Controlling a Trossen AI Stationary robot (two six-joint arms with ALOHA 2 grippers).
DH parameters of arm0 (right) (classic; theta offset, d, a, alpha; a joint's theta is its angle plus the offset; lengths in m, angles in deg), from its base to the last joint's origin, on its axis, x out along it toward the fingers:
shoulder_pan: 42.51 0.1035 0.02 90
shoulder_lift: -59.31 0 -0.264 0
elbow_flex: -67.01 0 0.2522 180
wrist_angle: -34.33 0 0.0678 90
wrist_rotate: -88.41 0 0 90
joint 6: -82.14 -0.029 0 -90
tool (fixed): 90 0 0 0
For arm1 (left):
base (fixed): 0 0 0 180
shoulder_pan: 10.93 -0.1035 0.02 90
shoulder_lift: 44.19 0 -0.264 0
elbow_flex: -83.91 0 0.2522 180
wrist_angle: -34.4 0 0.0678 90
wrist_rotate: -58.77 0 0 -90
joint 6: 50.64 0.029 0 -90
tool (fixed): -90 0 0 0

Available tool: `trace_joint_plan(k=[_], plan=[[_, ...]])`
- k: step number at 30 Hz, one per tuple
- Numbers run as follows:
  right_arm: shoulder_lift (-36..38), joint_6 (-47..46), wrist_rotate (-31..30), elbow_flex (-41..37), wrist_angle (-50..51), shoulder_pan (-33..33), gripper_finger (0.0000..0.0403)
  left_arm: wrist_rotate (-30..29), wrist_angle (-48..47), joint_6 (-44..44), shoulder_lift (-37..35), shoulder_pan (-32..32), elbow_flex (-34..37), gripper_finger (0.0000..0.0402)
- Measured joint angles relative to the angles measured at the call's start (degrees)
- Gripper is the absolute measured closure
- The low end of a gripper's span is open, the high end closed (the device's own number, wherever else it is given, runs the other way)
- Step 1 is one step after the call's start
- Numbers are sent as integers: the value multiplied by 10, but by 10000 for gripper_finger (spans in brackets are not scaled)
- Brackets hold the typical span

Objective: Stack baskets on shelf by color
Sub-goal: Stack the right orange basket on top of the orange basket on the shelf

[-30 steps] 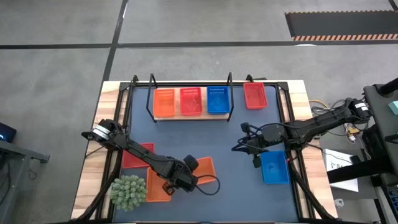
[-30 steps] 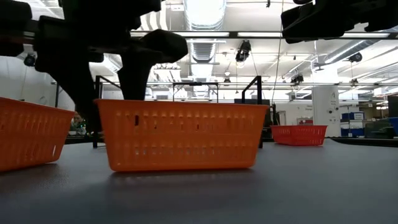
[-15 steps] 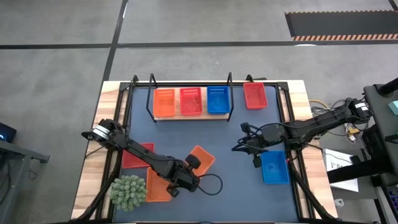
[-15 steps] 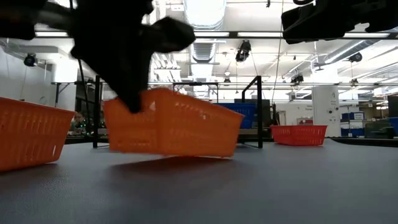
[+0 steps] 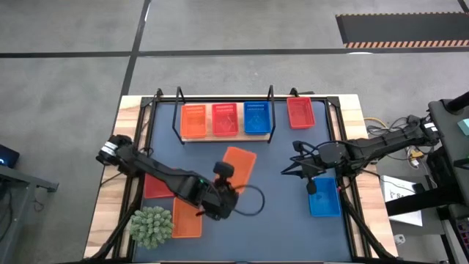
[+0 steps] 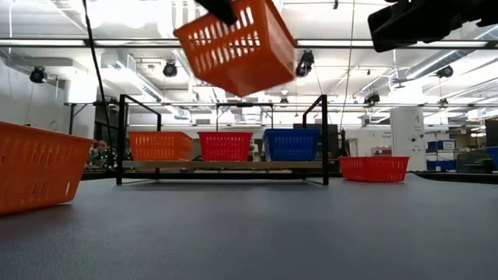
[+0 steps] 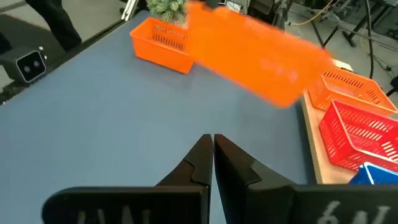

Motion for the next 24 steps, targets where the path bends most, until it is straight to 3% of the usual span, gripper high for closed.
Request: trace_joint_plan(k=[10,16,24], plan=[[3,-6,0,-8,1,0,394,-16,-118,-86,-49,-110,-23,400],[3,-7,0,-8,1,0,394,-1,-190,-76,-65,-202,-7,400],[3,-10,2,-8,2,0,394,20,-192,-3,-88,-294,44,400]])
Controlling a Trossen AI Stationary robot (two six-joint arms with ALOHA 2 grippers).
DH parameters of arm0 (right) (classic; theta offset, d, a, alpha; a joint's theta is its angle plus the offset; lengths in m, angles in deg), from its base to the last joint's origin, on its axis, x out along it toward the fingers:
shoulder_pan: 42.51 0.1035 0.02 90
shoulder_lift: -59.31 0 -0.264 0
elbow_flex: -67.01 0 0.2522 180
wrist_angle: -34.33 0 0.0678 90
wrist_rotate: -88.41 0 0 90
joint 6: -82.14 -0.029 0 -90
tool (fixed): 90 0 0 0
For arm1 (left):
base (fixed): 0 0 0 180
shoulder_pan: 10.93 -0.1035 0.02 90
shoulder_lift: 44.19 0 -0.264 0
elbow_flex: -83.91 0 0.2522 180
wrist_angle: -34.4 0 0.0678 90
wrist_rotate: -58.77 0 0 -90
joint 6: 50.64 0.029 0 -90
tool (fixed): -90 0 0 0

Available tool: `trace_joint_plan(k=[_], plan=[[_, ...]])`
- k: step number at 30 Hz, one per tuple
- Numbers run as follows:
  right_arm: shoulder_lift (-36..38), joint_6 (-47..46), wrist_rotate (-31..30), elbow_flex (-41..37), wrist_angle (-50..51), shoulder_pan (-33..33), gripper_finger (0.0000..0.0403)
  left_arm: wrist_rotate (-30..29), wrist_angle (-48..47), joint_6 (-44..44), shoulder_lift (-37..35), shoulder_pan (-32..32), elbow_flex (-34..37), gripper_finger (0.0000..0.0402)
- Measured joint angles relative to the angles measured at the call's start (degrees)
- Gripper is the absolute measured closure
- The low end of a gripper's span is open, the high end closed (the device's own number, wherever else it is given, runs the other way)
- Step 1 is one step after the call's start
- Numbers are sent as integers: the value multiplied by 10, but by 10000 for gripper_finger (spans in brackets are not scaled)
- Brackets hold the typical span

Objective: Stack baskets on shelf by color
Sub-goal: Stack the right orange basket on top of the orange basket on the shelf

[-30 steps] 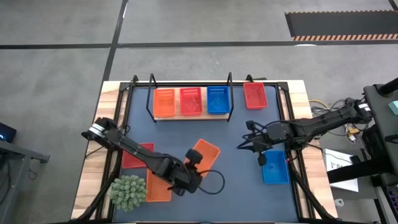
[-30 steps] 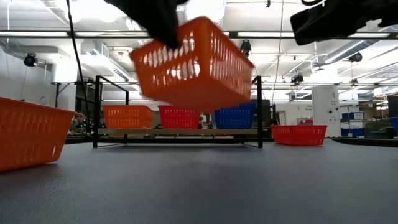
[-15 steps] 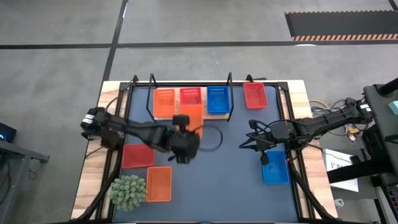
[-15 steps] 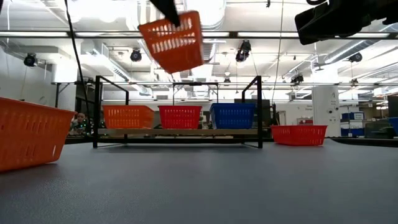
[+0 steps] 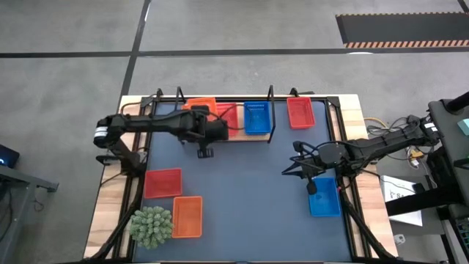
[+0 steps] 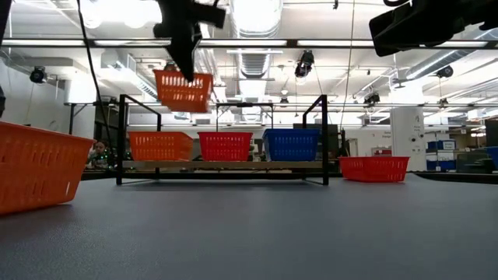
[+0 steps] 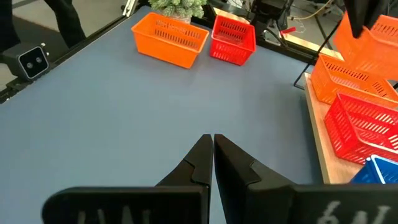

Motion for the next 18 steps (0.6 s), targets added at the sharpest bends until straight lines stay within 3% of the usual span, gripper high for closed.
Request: trace_joint_plan(k=[18], plan=[[0,-5,4,-5,-3,0,394,59,92,132,-96,-92,151,400]])
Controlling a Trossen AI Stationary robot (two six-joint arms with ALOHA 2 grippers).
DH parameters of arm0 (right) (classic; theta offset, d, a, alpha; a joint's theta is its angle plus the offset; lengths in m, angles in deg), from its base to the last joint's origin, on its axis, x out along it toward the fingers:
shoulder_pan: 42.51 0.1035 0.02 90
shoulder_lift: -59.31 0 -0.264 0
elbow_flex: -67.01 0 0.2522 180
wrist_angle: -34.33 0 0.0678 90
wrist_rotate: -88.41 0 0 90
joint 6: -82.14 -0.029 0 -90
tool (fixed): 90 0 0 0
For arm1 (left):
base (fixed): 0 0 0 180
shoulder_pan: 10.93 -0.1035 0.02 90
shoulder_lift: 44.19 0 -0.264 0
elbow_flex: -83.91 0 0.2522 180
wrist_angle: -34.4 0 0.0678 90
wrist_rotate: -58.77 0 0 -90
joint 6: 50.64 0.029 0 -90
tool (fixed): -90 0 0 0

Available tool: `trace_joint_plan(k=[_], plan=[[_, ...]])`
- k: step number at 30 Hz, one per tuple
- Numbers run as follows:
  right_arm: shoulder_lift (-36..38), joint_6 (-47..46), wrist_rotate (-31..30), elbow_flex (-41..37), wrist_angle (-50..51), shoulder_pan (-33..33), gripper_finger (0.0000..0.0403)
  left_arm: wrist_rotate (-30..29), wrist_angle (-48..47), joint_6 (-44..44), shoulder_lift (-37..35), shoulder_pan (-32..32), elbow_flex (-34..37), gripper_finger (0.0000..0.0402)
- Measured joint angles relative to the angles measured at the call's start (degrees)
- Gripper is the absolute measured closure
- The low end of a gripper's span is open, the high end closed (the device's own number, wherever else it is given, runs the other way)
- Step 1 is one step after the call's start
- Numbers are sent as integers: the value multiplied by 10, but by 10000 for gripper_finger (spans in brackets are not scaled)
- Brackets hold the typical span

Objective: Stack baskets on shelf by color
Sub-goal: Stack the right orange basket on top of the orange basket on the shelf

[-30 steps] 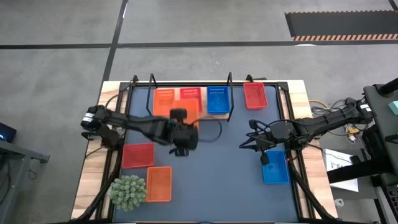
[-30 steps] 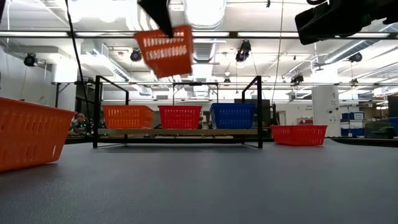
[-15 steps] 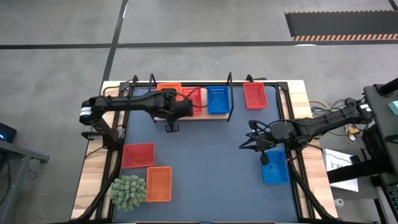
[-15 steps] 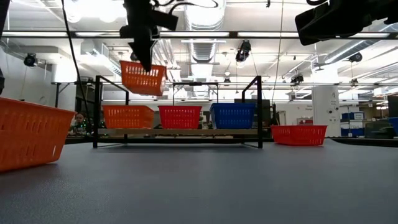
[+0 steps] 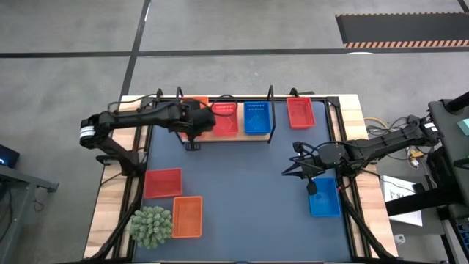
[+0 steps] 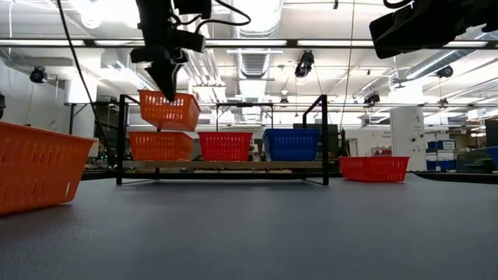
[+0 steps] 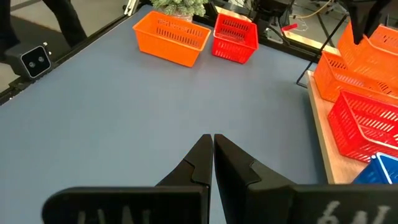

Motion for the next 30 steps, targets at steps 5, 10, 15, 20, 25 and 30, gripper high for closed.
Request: trace_joint_plan(k=[5,10,15,20,25,30], plan=[[0,0,0,0,-2,0,394,3,14,1,-30,-13,32,400],[0,0,0,0,-3,0,394,3,44,2,-36,-19,54,400],[0,-1,0,-2,-3,0,394,7,50,15,-29,-21,64,400],[0,-1,0,-2,-4,0,394,8,56,16,-25,-26,64,400],[0,-2,0,-2,-4,0,394,10,56,16,-25,-30,64,400],[0,-2,0,-2,-3,0,394,12,57,25,-25,-32,64,400]])
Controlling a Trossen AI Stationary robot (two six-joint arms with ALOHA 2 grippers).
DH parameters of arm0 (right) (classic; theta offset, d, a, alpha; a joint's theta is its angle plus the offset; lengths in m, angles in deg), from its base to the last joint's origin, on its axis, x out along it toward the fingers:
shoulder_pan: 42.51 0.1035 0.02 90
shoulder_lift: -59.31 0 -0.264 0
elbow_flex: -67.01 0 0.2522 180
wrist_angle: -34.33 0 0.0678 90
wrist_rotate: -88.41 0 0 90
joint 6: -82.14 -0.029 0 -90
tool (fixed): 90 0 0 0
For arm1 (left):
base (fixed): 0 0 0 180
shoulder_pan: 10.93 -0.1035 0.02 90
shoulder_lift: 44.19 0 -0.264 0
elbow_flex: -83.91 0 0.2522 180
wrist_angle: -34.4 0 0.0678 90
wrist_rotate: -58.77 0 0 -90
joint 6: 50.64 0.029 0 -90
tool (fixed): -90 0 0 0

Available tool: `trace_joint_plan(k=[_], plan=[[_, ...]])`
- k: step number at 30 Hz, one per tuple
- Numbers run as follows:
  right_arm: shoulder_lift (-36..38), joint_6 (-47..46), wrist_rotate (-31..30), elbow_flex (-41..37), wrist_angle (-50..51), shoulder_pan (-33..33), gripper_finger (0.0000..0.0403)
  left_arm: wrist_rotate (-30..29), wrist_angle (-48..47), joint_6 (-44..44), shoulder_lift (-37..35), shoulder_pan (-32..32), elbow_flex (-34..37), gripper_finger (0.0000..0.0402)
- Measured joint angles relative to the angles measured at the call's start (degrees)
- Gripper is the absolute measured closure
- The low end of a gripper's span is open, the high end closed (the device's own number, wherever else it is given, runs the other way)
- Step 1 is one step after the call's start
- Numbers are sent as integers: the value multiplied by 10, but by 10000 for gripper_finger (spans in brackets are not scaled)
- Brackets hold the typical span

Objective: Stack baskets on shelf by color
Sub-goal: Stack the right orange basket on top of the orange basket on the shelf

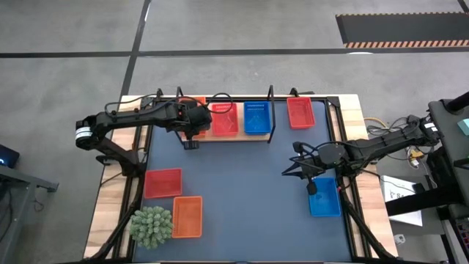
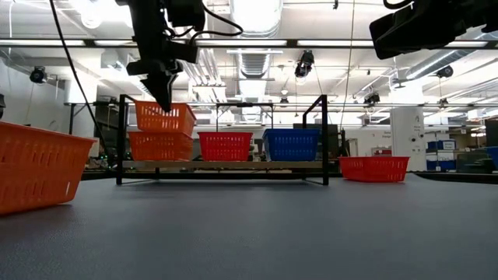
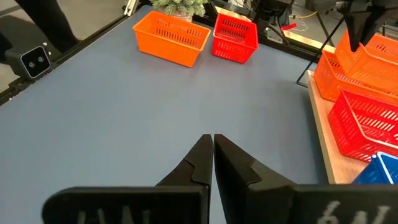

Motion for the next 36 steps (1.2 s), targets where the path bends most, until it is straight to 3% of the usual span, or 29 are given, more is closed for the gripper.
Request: trace_joint_plan(k=[36], plan=[[0,-4,0,0,0,0,394,8,38,1,1,0,44,400]])
